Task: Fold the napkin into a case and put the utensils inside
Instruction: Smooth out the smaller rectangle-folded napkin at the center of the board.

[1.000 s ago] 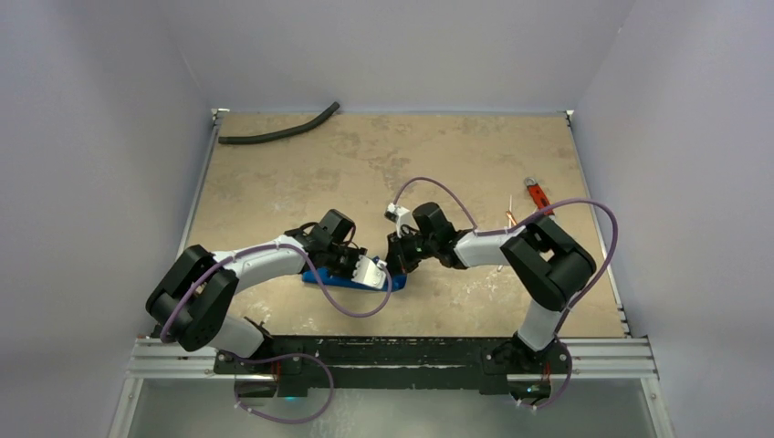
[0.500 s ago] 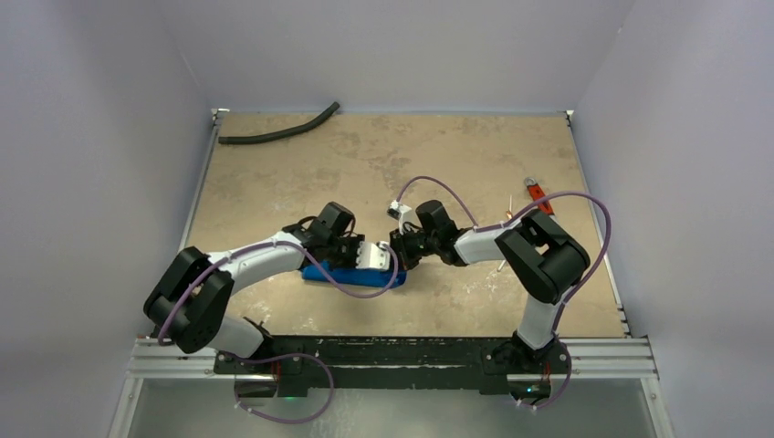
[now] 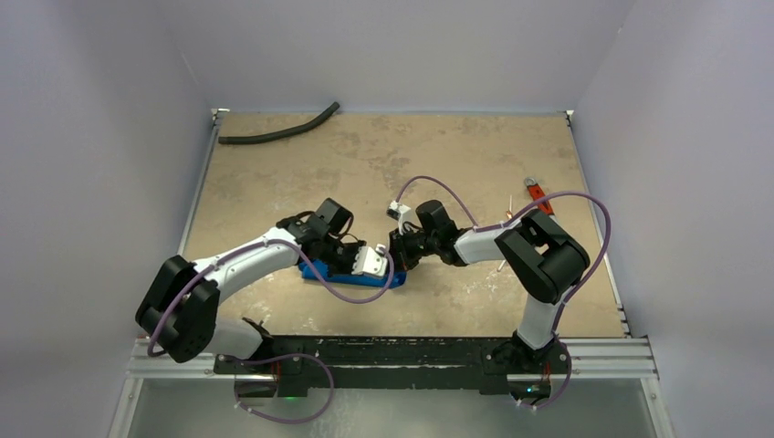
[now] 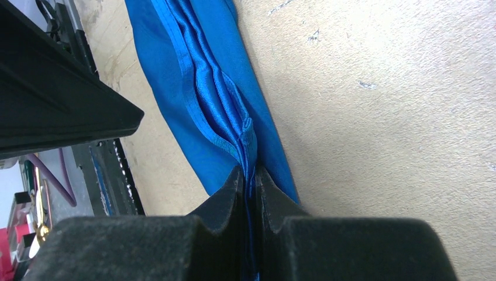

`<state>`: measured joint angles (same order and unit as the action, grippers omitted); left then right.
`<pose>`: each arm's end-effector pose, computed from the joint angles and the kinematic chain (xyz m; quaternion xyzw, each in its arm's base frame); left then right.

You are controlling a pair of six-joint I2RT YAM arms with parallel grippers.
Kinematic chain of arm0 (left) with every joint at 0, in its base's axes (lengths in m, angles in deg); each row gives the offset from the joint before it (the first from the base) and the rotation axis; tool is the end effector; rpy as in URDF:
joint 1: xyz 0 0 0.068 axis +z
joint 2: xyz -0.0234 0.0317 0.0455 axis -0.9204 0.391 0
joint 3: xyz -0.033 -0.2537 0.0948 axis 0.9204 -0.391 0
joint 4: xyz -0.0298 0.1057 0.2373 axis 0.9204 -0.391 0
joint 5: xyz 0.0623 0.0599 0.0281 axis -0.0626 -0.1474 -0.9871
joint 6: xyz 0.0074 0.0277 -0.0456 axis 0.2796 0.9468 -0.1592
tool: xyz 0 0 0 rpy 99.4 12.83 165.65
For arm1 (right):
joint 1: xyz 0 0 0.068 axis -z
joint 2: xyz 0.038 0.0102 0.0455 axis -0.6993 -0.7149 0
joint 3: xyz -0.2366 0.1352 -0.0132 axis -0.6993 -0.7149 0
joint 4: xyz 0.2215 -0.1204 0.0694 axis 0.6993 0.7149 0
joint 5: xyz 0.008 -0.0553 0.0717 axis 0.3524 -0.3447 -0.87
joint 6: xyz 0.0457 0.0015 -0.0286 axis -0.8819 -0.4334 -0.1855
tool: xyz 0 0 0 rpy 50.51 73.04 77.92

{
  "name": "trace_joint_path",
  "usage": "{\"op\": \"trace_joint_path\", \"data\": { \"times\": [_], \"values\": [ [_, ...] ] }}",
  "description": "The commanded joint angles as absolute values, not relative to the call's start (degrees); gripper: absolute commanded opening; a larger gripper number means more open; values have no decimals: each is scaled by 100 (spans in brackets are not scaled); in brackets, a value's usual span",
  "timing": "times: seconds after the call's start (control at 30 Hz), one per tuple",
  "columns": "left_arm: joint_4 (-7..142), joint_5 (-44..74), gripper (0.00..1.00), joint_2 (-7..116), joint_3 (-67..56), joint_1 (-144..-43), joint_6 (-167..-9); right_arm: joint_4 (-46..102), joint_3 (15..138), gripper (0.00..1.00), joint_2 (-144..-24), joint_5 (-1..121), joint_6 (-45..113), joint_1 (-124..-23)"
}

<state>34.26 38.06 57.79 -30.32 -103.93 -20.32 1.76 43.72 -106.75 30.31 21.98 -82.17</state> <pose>0.1935 -0.1689 0.2018 0.7202 0.6008 -0.2248 0.2640 0.2543 0.2247 0.1261 -0.2837 0.8051 0.4586 0.2470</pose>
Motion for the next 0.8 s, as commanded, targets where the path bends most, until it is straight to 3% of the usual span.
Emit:
{"op": "trace_joint_path", "data": {
  "times": [0.0, 0.3, 0.77],
  "values": [
    [2696, 4170, 0, 5873, -3198, -10435, -1119, 713, 4253, 0, -10966, 3389, 2525, -8179],
    [3988, 3369, 0, 6100, -3418, -10430, -1664, 662, 4208, 0, -10997, 3328, 2570, -8174],
    [4280, 3200, 0, 6298, -3574, -10419, -1845, 798, 4273, 0, -10907, 3162, 2598, -8176]
  ]
}}
